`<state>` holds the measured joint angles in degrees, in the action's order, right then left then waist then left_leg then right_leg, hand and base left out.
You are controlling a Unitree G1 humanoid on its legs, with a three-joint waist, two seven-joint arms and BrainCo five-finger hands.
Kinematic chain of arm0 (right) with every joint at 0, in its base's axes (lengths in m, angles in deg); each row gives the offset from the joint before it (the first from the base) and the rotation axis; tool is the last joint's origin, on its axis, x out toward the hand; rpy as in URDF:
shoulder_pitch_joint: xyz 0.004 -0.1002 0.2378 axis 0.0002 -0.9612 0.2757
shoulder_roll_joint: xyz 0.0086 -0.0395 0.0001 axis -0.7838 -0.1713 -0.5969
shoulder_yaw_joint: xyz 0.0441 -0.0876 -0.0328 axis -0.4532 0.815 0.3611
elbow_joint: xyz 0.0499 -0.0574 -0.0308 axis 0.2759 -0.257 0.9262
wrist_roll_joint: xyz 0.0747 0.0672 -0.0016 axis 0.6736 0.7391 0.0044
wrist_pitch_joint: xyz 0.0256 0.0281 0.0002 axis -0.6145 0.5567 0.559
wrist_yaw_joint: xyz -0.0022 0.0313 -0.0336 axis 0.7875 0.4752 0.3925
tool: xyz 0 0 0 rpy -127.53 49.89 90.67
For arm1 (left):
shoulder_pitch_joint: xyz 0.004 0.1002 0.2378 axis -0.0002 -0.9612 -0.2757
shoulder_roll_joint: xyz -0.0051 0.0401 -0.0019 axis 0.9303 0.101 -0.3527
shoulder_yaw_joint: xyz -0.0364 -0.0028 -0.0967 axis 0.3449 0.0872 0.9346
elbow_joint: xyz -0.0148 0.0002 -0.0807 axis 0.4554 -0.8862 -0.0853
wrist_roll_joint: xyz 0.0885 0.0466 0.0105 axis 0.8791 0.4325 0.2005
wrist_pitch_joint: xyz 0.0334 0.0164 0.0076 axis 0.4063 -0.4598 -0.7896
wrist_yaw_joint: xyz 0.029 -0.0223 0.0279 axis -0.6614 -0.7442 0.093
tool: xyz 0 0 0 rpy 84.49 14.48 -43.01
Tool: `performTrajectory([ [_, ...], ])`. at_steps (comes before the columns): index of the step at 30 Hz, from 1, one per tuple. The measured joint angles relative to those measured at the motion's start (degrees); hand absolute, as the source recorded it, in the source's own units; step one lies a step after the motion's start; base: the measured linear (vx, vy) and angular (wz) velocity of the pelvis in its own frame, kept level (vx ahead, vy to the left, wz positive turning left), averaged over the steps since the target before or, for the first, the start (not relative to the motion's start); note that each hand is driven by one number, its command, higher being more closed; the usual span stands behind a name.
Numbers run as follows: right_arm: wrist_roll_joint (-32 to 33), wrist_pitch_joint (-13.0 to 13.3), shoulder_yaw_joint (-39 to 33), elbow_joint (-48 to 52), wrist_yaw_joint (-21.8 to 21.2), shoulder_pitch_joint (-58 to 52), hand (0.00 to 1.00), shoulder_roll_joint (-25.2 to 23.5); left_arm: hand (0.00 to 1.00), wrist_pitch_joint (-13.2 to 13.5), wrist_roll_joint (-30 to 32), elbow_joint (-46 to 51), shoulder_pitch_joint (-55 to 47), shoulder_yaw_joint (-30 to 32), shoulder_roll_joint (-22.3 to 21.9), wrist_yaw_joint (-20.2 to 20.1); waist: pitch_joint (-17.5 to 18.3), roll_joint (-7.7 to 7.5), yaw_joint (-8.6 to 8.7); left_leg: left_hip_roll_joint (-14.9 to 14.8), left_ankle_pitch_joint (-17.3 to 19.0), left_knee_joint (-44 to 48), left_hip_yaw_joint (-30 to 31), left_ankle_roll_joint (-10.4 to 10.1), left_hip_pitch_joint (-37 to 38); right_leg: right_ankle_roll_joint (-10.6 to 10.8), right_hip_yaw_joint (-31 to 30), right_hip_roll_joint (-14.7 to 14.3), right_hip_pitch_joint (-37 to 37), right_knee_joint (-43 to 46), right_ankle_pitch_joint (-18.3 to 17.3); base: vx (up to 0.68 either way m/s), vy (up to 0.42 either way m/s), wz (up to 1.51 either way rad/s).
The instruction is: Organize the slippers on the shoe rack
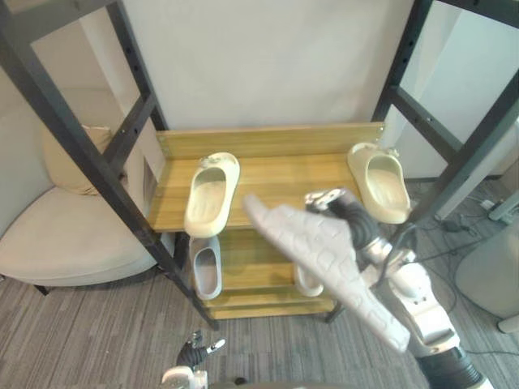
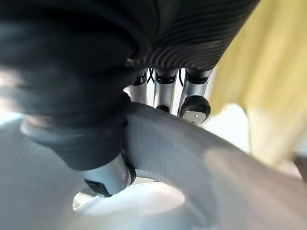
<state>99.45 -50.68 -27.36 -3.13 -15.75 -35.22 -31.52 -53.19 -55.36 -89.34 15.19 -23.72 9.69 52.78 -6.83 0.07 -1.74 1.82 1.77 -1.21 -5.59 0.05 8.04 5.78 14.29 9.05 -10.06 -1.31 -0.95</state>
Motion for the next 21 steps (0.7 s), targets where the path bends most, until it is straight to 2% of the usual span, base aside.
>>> performTrajectory([
  [2,-0.5,-0.5,3.4,-3.4,-0.3,0.3,1.00,0.2,0.00,0.3,0.0,0.0,1.0,-1.0,0.0,-0.1,-1.2,0.26,-1.15,-0.2,0.4,1.3,0.3,-0.2,-0.3,-0.3,0.2,0.1,0.2,1.5,-0.6,-0.06,-0.006,0.10],
  [4,-1.3,-0.6,7.4,-6.3,-0.3,2.1,1.00,1.3,0.00,0.4,0.0,0.0,2.0,-1.5,0.0,-0.9,-2.8,0.80,-1.46,-0.6,2.5,7.2,1.2,-0.3,-4.5,-0.6,0.8,0.4,2.9,5.5,-2.2,-0.11,-0.003,0.22],
  [7,-4.8,-0.4,11.9,-10.2,1.0,10.4,1.00,3.7,0.00,0.5,-0.3,0.0,6.4,-2.0,0.0,-0.9,-10.3,3.17,-1.82,-2.6,6.7,20.7,1.7,-0.3,-14.3,-1.5,0.7,0.2,10.6,15.7,-5.1,-0.19,-0.001,0.09],
  [9,-6.2,-0.3,12.9,-12.0,2.3,13.4,1.00,3.9,0.00,0.7,-0.5,0.0,8.2,-2.1,0.2,-0.8,-12.7,3.29,-1.85,-2.8,7.1,23.6,1.8,-0.3,-17.1,-1.8,0.7,0.8,13.7,20.3,-6.5,-0.21,-0.013,0.09],
  [10,-8.3,-0.3,13.1,-13.8,3.9,16.3,1.00,4.2,0.00,0.9,-1.3,0.0,10.4,-2.1,0.4,-0.8,-15.4,3.22,-2.10,-3.0,8.3,27.6,1.9,-0.3,-21.2,-2.3,0.7,1.8,18.4,26.1,-8.8,-0.28,-0.023,0.14],
  [12,-10.6,-0.3,13.1,-14.0,5.3,18.4,1.00,4.4,0.00,1.6,-2.6,0.1,11.8,-2.1,0.7,-0.6,-17.1,3.13,-2.26,-3.2,9.8,31.4,2.2,-0.9,-24.9,-2.4,0.6,2.3,22.5,30.4,-11.1,-0.27,-0.018,0.07],
  [17,-15.1,1.0,13.1,-16.4,9.9,23.7,1.00,4.4,0.00,2.1,-4.0,0.8,14.6,-2.0,2.2,1.1,-19.2,3.10,-2.41,-4.1,10.8,37.9,2.8,-1.2,-34.0,-3.4,0.4,3.1,31.5,38.1,-13.1,-0.14,-0.011,-0.01],
  [20,-18.2,1.1,12.6,-19.0,13.7,27.4,1.00,4.0,0.00,1.9,-4.7,0.2,15.4,-2.0,3.8,2.9,-19.6,2.75,-3.33,-4.8,13.0,45.2,3.0,-2.0,-40.9,-4.1,-0.3,3.7,38.7,46.1,-15.9,-0.09,-0.030,-0.04],
  [21,-19.1,1.1,12.4,-19.9,14.5,28.6,1.00,3.8,0.00,1.7,-4.7,-1.1,15.3,-2.0,4.3,3.4,-20.1,2.68,-3.61,-5.2,13.9,48.0,3.1,-1.7,-42.7,-4.3,-0.4,3.9,40.5,49.0,-17.1,-0.07,-0.045,-0.02],
])
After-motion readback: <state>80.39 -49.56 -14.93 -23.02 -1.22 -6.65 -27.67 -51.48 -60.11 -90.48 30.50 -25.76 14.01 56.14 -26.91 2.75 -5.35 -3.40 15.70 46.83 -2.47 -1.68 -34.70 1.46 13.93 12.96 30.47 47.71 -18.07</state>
